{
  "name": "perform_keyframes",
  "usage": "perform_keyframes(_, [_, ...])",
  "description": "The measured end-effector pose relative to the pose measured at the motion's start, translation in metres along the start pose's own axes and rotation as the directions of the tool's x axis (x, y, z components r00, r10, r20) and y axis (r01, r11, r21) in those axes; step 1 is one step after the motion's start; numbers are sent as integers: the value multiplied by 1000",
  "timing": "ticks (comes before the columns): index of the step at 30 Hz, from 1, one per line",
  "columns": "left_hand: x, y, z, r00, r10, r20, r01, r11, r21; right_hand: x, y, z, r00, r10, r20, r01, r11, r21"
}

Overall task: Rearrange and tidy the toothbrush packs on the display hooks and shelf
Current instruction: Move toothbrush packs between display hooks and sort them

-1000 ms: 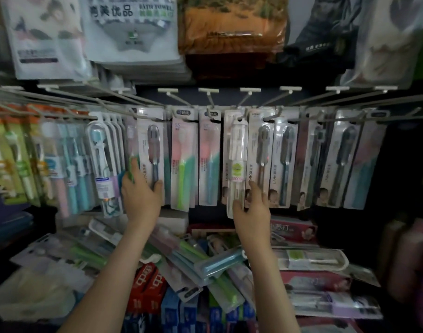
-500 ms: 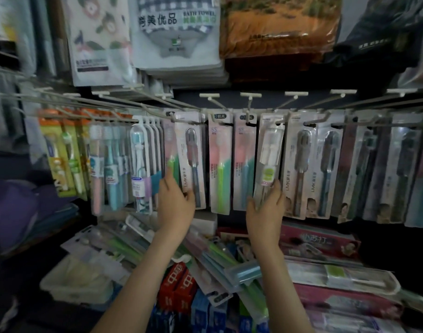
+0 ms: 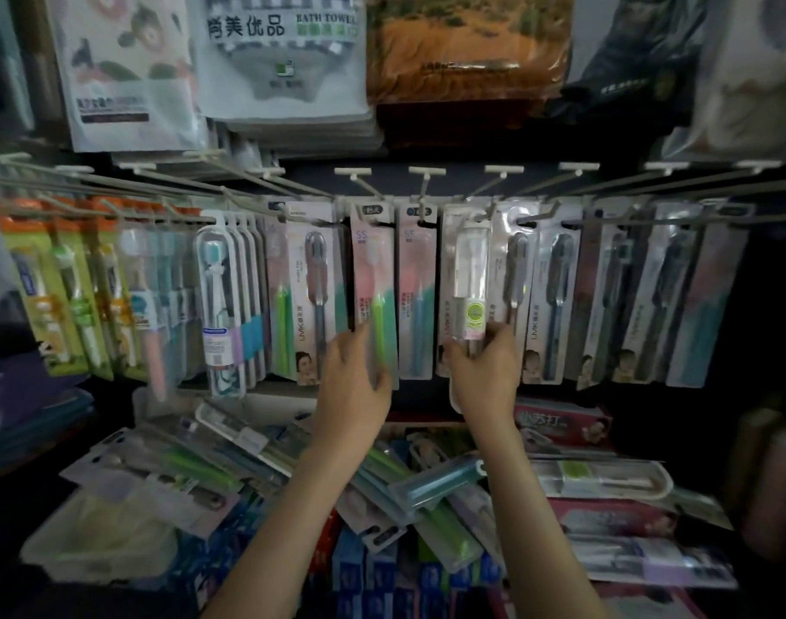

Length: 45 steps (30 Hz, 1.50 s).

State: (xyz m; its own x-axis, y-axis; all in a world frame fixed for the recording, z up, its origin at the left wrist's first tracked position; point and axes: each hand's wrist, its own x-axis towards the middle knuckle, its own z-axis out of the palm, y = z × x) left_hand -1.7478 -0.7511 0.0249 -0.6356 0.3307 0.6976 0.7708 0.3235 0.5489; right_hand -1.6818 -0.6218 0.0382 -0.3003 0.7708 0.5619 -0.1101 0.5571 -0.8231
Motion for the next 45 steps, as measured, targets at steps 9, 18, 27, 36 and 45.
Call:
perform_keyframes(9, [-20,6,-4,944,124,306,-68,980,-187,-24,-12,-12,998,-47,-28,49,996,73])
perform_keyframes(18, [-40,-1,-26,955,152,255,-107,977,-184,-46,-37,-24,977,-197,-82,206,969,137])
perform_keyframes(27, [-71,-61,-68,997,-75,0,74,990,117,-54,15,-12,691,-204,694,515,812,-275])
perform_keyframes(36, [-81,-83,-69,990,14,140,-54,956,287,-47,33,14,482,146,864,535,732,-423])
perform_keyframes(45, [-16,-97,-86,986,89,-141,-23,912,410,-60,-25,55,642,-422,640,655,736,-172])
